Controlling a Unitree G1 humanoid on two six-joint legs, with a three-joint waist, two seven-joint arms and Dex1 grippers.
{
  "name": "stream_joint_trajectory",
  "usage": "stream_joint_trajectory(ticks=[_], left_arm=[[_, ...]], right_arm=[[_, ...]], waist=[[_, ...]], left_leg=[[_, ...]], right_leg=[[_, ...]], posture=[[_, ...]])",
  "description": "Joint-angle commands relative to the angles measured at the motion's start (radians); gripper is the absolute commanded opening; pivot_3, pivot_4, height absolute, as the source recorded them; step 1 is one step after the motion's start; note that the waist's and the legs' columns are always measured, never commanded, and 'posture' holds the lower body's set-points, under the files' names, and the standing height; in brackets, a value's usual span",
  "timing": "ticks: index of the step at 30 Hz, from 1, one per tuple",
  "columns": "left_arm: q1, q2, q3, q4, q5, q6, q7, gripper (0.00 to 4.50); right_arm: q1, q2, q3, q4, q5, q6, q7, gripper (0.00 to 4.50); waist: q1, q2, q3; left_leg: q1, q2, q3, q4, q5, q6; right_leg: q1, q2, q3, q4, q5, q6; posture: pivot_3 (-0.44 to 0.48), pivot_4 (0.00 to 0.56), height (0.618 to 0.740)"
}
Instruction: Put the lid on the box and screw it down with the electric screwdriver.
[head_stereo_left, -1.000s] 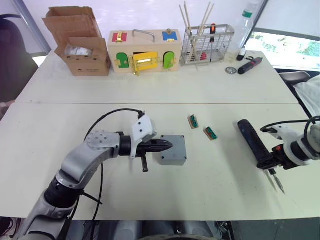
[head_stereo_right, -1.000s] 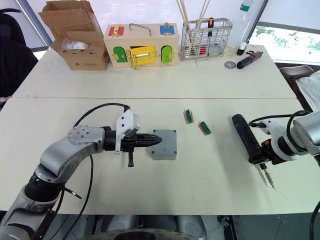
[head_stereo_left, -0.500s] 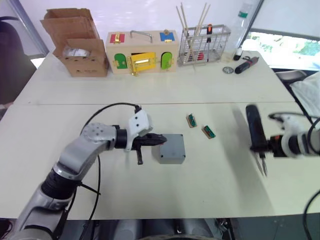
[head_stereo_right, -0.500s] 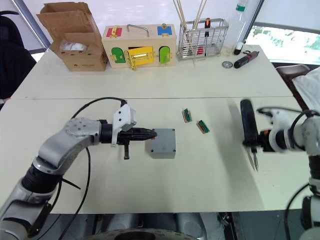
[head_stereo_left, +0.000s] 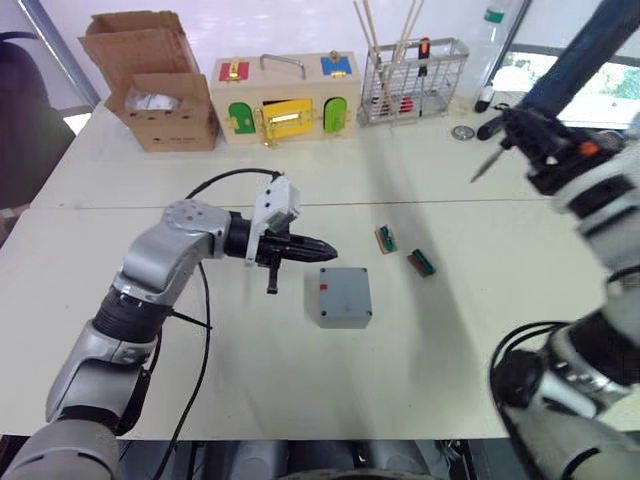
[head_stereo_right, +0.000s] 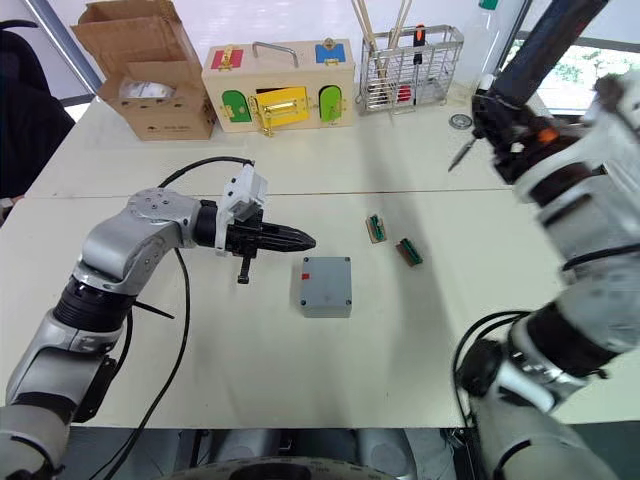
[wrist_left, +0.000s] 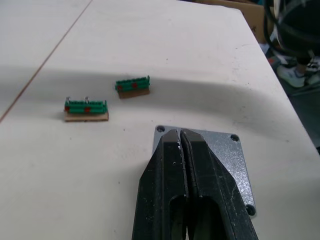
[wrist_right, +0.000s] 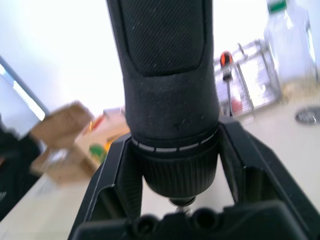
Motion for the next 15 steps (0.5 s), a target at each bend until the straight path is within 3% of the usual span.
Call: stream_joint_trajectory(ticks=[1,5,11,15], left_arm=[[-0.019,0.001,-0.003,-0.047,-0.012,0.008,-0.027,0.00],[0.003,-0.033,-0.014,-0.078,0.029,0.002,0.051,0.00],[0.072,-0.038,-0.042,-0.139,0.072,-0.004,0.098,0.00],[0.095,-0.044,-0.059,-0.130,0.085,-0.013,0.100,0.00]], right_arm=[[0.020,0.040,0.133,-0.070,0.035,-0.191,0.089,1.78],[0.172,0.041,0.238,-0.105,0.045,-0.332,0.202,1.78],[0.379,0.068,0.345,-0.176,0.046,-0.392,0.187,1.78],[0.439,0.060,0.403,-0.215,0.042,-0.413,0.166,1.78]], waist=[[-0.006,0.000,0.000],[-0.007,0.000,0.000],[-0.002,0.000,0.000],[-0.002,0.000,0.000]], left_leg=[[0.000,0.000,0.000,0.000,0.002,-0.004],[0.000,0.000,-0.003,-0.001,0.002,-0.004],[0.000,0.000,-0.003,0.000,0.003,-0.005],[0.000,0.000,-0.004,0.000,0.003,-0.006]], right_leg=[[0.000,0.000,0.000,0.000,0.000,0.000],[0.000,0.000,-0.001,0.000,0.000,0.000],[0.001,0.000,-0.001,-0.001,0.000,0.000],[0.000,0.001,-0.001,0.000,0.000,0.000]], posture=[[0.000,0.150,0.740],[0.000,0.150,0.740],[0.000,0.150,0.740],[0.000,0.150,0.740]])
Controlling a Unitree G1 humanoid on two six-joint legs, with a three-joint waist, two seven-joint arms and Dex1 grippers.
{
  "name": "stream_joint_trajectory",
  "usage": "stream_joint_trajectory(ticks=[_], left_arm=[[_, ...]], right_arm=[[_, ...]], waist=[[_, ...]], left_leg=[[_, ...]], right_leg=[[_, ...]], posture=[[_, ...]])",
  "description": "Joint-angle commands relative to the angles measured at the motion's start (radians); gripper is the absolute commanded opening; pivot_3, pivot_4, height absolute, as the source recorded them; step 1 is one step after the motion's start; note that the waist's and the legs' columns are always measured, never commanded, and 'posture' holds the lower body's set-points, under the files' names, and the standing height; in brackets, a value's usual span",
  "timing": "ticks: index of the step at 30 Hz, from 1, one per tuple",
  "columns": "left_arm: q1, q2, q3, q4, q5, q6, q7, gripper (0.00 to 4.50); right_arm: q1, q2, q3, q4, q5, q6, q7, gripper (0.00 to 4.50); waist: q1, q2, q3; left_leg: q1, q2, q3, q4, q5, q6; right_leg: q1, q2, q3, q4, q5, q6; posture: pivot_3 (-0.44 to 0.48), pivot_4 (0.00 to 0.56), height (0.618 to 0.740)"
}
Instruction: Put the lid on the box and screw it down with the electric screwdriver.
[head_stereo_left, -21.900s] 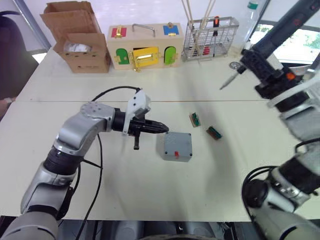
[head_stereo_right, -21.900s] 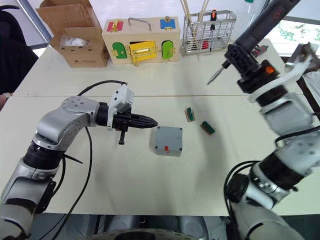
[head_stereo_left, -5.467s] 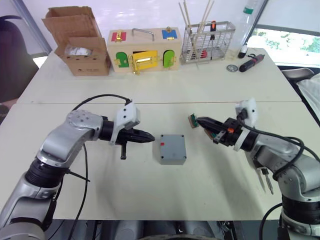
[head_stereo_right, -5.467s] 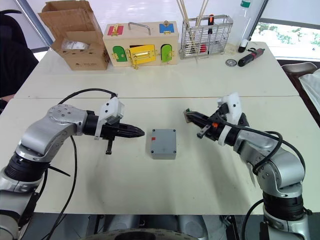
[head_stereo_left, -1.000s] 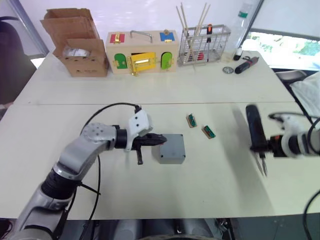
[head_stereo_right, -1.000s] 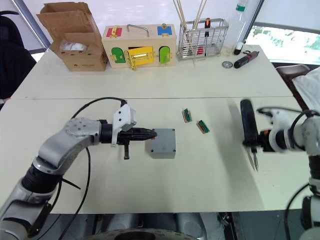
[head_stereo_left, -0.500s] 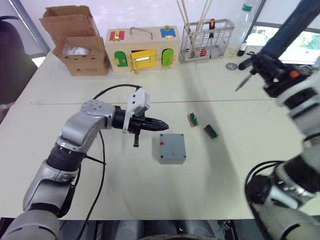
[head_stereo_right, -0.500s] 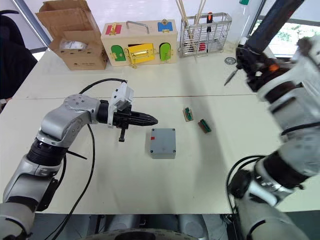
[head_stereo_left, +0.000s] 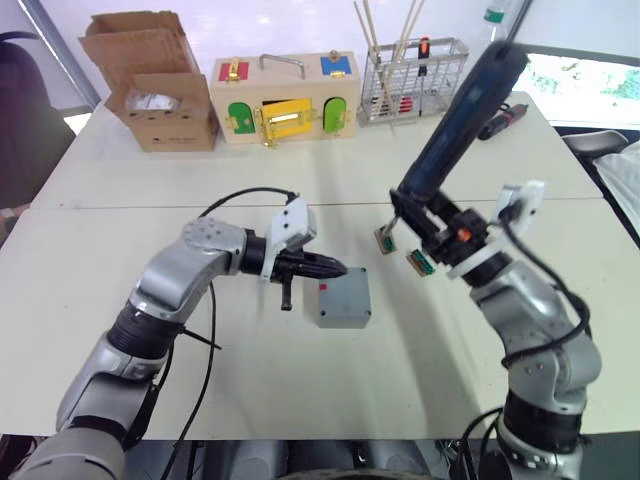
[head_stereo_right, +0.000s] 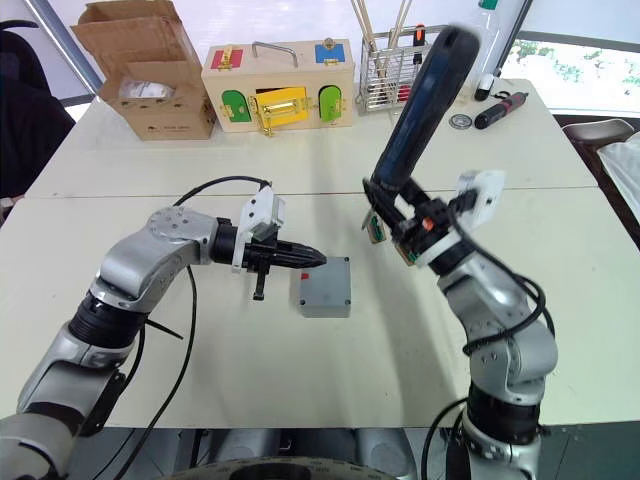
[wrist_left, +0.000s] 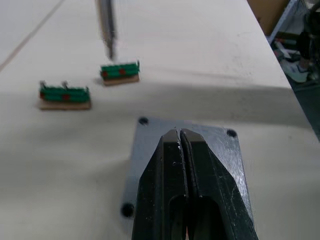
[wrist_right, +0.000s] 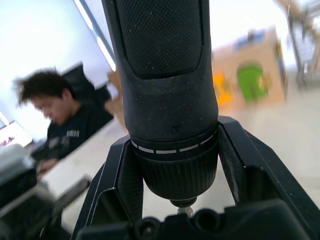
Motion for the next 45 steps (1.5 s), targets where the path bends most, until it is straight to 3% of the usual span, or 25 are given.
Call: stream_joint_trajectory(ticks=[1,11,27,45], left_arm=[[0.007,-0.003,-0.007,-0.023,0.008,-0.017,-0.001,0.00],[0.016,-0.014,-0.113,0.122,0.183,-0.203,0.002,0.00],[0.027,-0.029,-0.115,0.127,0.203,-0.209,-0.012,0.00],[0.027,-0.030,-0.111,0.098,0.208,-0.181,-0.020,0.00]], right_arm=[[0.001,-0.009,0.044,-0.112,0.013,-0.063,-0.005,1.78],[0.059,-0.068,0.125,-0.068,-0.038,-0.158,0.030,1.78],[0.087,-0.073,0.150,0.019,-0.087,-0.263,0.025,1.78],[0.089,-0.064,0.183,0.031,-0.108,-0.294,0.002,1.78]], waist=[[0.000,0.000,0.000],[0.007,0.000,0.000],[0.006,0.000,0.000],[0.007,0.000,0.000]], left_leg=[[0.000,0.000,0.000,0.000,0.000,0.000],[0.002,-0.001,0.000,0.001,0.000,0.000],[0.015,0.000,-0.001,-0.001,-0.003,0.006],[0.016,0.000,-0.002,-0.002,-0.003,0.006]], right_leg=[[0.000,0.000,0.000,0.000,0.000,0.000],[0.003,0.000,0.000,0.000,0.000,0.000],[0.016,0.000,0.000,-0.002,0.000,0.000],[0.018,0.000,-0.001,-0.004,0.000,0.000]], posture=[[0.000,0.150,0.740],[0.000,0.150,0.740],[0.000,0.150,0.740],[0.000,0.150,0.740]])
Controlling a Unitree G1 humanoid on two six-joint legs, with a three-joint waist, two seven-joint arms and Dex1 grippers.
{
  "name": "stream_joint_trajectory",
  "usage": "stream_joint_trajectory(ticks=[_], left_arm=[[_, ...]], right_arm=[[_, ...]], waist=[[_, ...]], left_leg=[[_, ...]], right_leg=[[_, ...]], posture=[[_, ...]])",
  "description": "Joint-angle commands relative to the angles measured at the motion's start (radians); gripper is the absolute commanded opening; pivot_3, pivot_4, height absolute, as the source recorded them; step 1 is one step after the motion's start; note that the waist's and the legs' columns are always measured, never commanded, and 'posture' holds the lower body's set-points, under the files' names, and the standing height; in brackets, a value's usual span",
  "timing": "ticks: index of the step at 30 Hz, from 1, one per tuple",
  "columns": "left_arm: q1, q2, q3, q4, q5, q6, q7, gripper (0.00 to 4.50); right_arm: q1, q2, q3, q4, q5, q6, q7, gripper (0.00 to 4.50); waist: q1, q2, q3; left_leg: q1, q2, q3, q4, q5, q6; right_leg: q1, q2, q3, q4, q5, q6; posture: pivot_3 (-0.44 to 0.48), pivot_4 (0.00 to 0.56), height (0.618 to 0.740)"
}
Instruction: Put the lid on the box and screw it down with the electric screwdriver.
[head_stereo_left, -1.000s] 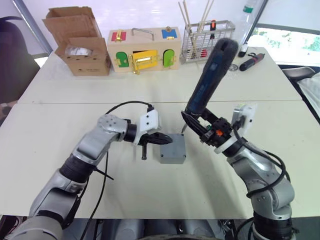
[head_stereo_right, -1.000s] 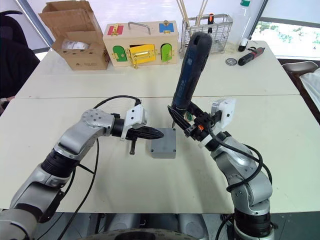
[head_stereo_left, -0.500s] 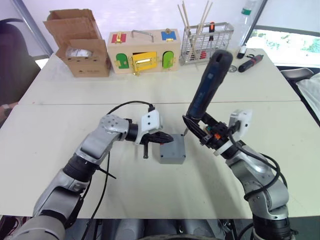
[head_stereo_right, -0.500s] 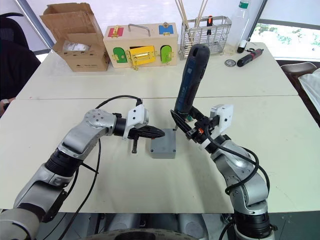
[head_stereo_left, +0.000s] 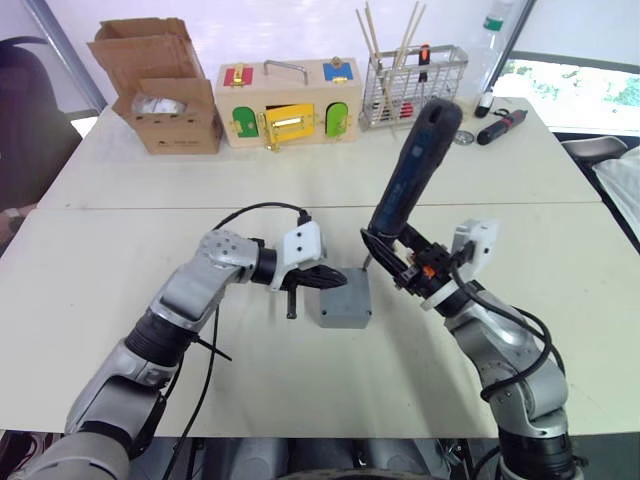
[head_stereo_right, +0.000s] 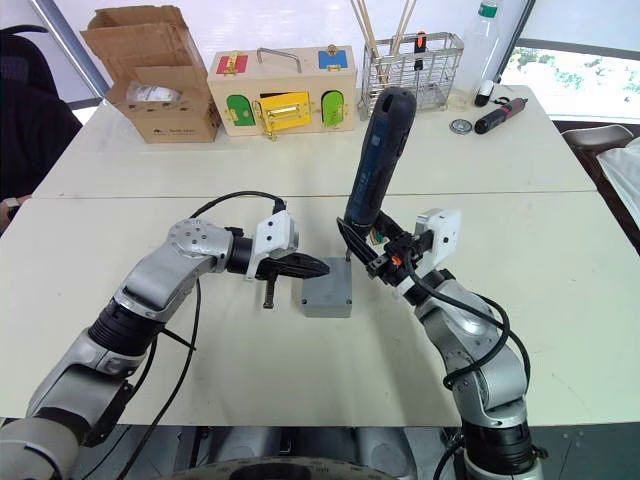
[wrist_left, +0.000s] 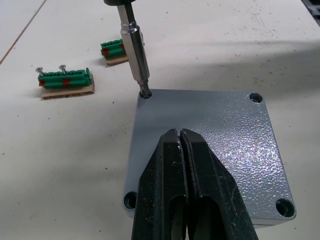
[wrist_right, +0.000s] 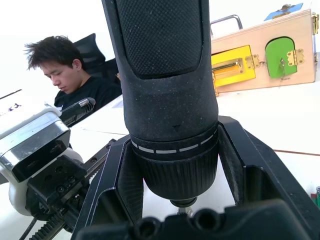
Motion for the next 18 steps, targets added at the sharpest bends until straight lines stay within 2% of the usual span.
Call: stream_joint_trajectory(ticks=[1,11,18], left_arm=[[0.013,0.012,-0.032,0.007,0.029,0.019,-0.009,0.00],[0.015,0.013,-0.029,-0.004,0.027,0.025,-0.007,0.00],[0.019,0.016,-0.033,-0.030,0.029,0.034,-0.005,0.00]], right_arm=[[-0.007,-0.003,0.001,-0.032,-0.009,-0.049,0.008,1.78],[0.005,-0.011,0.017,0.009,-0.038,-0.071,0.027,1.78],[0.004,-0.052,0.090,0.054,-0.087,-0.024,0.048,1.78]], waist=[[0.000,0.000,0.000],[0.000,0.000,0.000],[-0.001,0.000,0.000]], left_leg=[[0.000,0.000,0.000,0.000,0.000,0.000],[0.000,0.000,0.000,0.000,0.000,0.000],[0.001,0.000,0.000,0.000,0.000,0.000]], right_leg=[[0.000,0.000,0.000,0.000,0.000,0.000],[0.000,0.000,0.000,0.000,0.000,0.000],[0.002,0.000,0.000,-0.001,0.000,0.000]], posture=[[0.000,0.150,0.740],[0.000,0.150,0.740],[0.000,0.150,0.740]])
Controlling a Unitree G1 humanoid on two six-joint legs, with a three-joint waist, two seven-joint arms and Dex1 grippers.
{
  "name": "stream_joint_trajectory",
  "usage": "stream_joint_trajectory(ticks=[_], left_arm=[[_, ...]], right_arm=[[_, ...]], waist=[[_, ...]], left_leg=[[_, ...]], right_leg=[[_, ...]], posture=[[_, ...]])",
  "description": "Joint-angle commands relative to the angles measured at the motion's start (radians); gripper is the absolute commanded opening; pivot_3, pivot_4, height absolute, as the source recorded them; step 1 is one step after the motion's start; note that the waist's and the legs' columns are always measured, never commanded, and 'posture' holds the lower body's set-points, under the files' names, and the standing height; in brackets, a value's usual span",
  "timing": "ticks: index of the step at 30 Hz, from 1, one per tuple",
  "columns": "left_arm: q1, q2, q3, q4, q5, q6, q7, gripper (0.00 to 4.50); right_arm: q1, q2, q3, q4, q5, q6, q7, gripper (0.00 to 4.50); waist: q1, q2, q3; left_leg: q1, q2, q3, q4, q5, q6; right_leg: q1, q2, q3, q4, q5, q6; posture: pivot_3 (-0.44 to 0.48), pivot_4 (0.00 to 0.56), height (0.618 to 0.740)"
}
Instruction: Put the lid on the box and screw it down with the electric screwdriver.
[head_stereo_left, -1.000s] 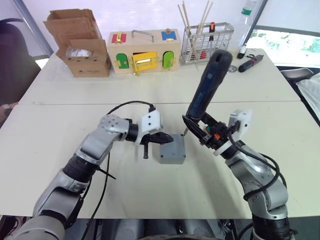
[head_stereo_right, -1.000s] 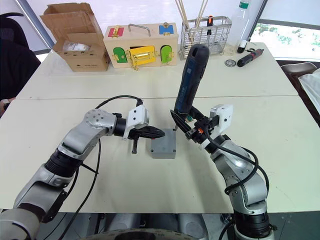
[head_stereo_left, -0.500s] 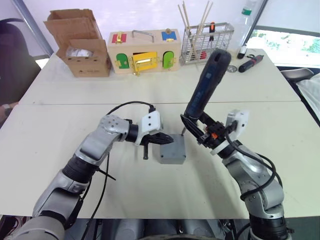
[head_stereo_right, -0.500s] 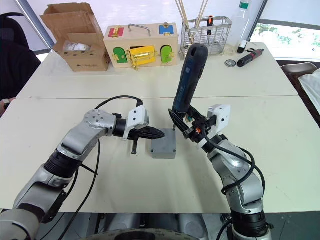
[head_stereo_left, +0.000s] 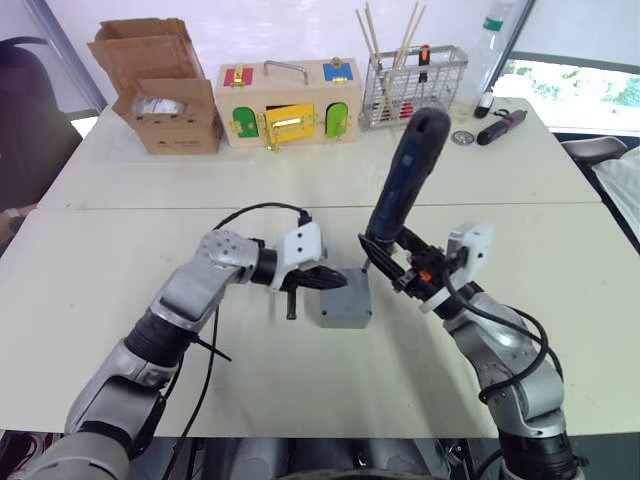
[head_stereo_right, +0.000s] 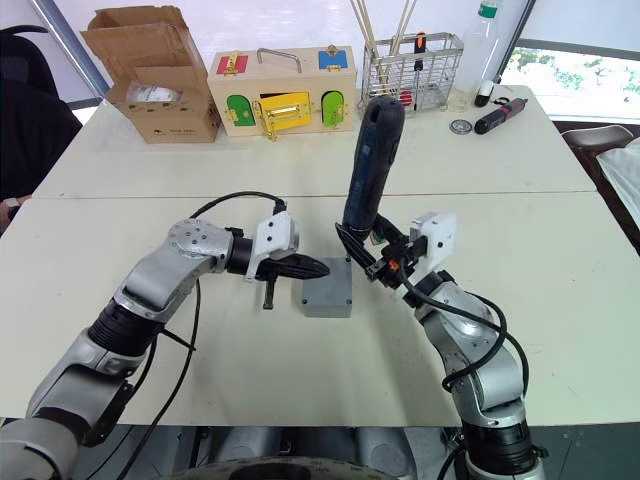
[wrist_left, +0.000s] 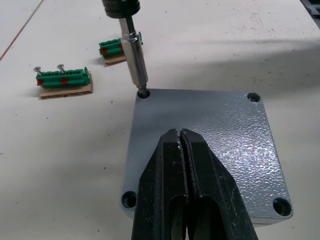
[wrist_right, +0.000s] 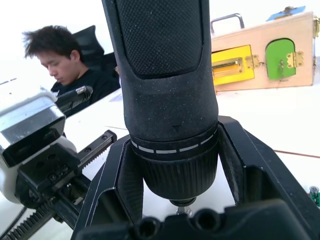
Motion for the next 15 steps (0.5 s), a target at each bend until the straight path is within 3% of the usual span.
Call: stream_joint_trajectory(ticks=[1,15], left_arm=[[0.017,0.011,-0.028,-0.012,0.021,0.025,-0.004,0.00],[0.018,-0.008,-0.034,-0.014,0.026,0.041,0.002,0.00]], right_arm=[[-0.003,-0.017,0.041,0.029,-0.020,0.052,0.001,1.78],[0.063,-0.034,0.083,0.072,-0.061,0.021,0.015,1.78]], waist=[[0.000,-0.001,-0.001],[0.001,-0.010,-0.008]], left_leg=[[0.001,0.000,0.000,0.000,0.000,0.000],[0.003,0.000,-0.002,-0.001,0.000,0.000]], right_leg=[[0.001,0.000,0.000,0.000,0.000,0.000],[0.005,0.000,-0.001,-0.003,0.000,0.000]], posture=[[0.000,0.150,0.740],[0.000,0.150,0.740]])
